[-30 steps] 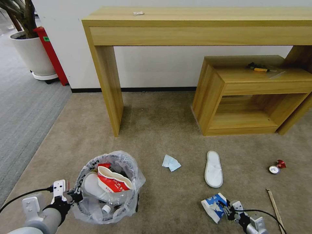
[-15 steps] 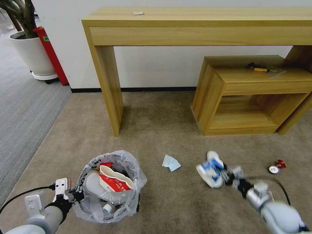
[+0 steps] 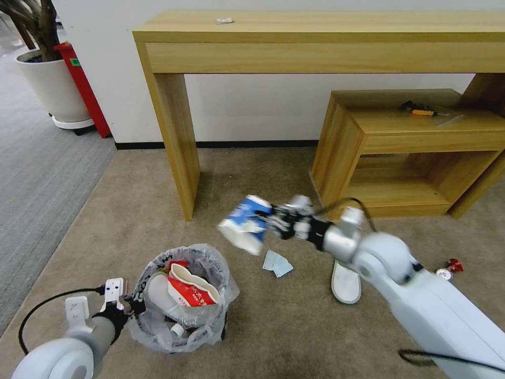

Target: Pick up the trash bin and place the garbage on the floor into it.

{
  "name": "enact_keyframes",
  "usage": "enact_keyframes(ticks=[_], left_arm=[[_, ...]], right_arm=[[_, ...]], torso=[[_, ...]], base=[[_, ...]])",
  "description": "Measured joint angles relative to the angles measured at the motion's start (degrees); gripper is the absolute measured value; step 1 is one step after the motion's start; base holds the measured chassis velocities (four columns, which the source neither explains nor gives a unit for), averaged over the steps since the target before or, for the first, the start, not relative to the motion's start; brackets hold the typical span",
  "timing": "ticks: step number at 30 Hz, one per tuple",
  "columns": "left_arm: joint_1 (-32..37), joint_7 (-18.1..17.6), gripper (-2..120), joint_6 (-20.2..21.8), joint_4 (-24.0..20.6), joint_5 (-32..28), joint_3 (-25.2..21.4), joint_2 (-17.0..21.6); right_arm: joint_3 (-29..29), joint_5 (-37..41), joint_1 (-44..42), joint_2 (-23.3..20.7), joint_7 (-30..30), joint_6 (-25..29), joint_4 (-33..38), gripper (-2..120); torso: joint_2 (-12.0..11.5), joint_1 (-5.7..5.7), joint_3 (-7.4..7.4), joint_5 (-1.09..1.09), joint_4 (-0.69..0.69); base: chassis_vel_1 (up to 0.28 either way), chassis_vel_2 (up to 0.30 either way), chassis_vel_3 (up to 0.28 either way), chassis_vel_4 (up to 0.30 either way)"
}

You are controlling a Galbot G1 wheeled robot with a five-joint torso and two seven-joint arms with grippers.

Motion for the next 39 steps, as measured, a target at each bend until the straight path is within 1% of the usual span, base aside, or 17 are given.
enact_keyframes(ticks=[1,2,3,6,7,13,15,17,18,20,25,30,33,34,37,38,39], left_arm=[[-0.5,-0.55,0,0.0,0.59,-0.81,0.55,1.12],[-0.78,-1.08,0,0.0,0.82,-1.61,0.9,1.94],[-0.78,-1.08,0,0.0,0.82,-1.61,0.9,1.94],[-1.15,-2.82,0,0.0,0.69,-4.36,1.29,4.19],[-1.15,-2.82,0,0.0,0.69,-4.36,1.29,4.19],[-0.51,-4.36,0,0.0,-0.41,-6.42,1.19,5.95],[-0.46,-4.45,0,0.0,-0.61,-6.64,1.24,6.13],[-0.47,-4.8,0,0.0,-1.09,-7.07,1.46,6.27],[-0.47,-4.8,0,0.0,-1.09,-7.07,1.46,6.27],[-0.46,-5.18,0,0.0,-1.72,-7.61,1.82,6.35],[-0.45,-5.78,0,0.0,-2.8,-8.56,2.3,6.35],[-0.29,-5.83,0,0.0,-2.93,-8.64,1.96,6.31],[-0.3,-5.78,0,0.01,-2.89,-8.64,1.75,6.29],[-0.3,-5.78,0,0.01,-2.89,-8.64,1.75,6.29],[-0.53,-5.7,0,0.0,-2.56,-8.65,1.72,6.16],[-0.53,-5.7,0,0.0,-2.56,-8.65,1.72,6.16],[-0.55,-5.66,0,0.0,-2.37,-8.66,1.65,6.09]], right_arm=[[-3.35,-0.69,2.01,1.07,-0.16,-0.47,-0.77,16],[-5.48,-1.35,3.15,1.81,-0.28,-0.96,-1.22,16],[-5.48,-1.35,3.15,1.81,-0.28,-0.96,-1.22,16],[-10.45,-5.32,5.5,3.2,-1.09,-2.03,-3.08,16],[-10.45,-5.32,5.5,3.2,-1.09,-2.03,-3.08,16],[-15.73,-11.12,6.94,3.84,-2.1,-2.26,-6.13,16],[-16.4,-12.18,6.91,4.4,-2.11,-1.99,-7.21,16],[-17.62,-15.73,6.5,6.67,-2.04,0.01,-10.64,16],[-17.62,-15.73,6.5,6.67,-2.04,0.01,-10.64,16],[-18.27,-18.21,6.41,8.88,-2.0,1.51,-13.03,16],[-19.38,-20.4,6.42,12.49,-0.92,2.35,-16.43,16],[-19.74,-21.08,6.28,13.11,1.25,2.01,-16.81,16],[-19.92,-20.8,6.17,12.97,3.48,1.65,-16.78,28],[-19.92,-20.8,6.17,12.97,3.48,1.65,-16.78,28],[-19.92,-18.41,6.17,12.52,5.39,1.15,-15.96,41],[-19.92,-18.41,6.17,12.52,5.39,1.15,-15.96,41],[-19.74,-17.37,6.21,12.29,5.9,0.76,-15.2,47]], torso=[[0.0,0.0,0.0,-0.03,0.0],[0.0,0.0,0.0,0.01,0.0],[0.0,0.0,0.0,0.01,0.0],[0.0,-0.01,-0.01,0.01,-0.01],[0.0,-0.01,-0.01,0.01,-0.01],[0.0,-0.01,-0.01,0.01,-0.02],[0.0,-0.01,-0.01,0.01,-0.02],[0.0,-0.01,-0.01,0.01,-0.02],[0.0,-0.01,-0.01,0.01,-0.02],[0.0,-0.01,-0.01,0.01,-0.02],[0.01,-0.02,-0.01,0.01,-0.01],[0.01,-0.01,-0.01,0.01,-0.01],[0.01,-0.02,-0.01,0.02,-0.01],[0.01,-0.02,-0.01,0.02,-0.01],[0.0,-0.02,-0.01,0.02,-0.02],[0.0,-0.02,-0.01,0.02,-0.02],[0.0,-0.01,-0.01,0.02,-0.02]], base=[[0.0,0.0,0.0,0.0],[0.0,0.0,0.0,0.0],[0.0,0.0,0.0,0.0],[0.0,0.0,0.0,0.0],[0.0,0.0,0.0,0.0],[0.0,0.0,0.0,0.0],[0.0,0.0,0.0,0.0],[0.0,0.0,0.0,0.0],[0.0,0.0,0.0,0.0],[0.0,0.0,0.0,0.0],[0.0,0.0,0.0,0.0],[0.0,0.0,0.0,0.0],[0.0,0.0,0.0,0.0],[0.0,0.0,0.0,0.0],[0.0,0.0,0.0,0.0],[0.0,0.0,0.0,0.0],[0.0,0.0,0.0,0.0]])
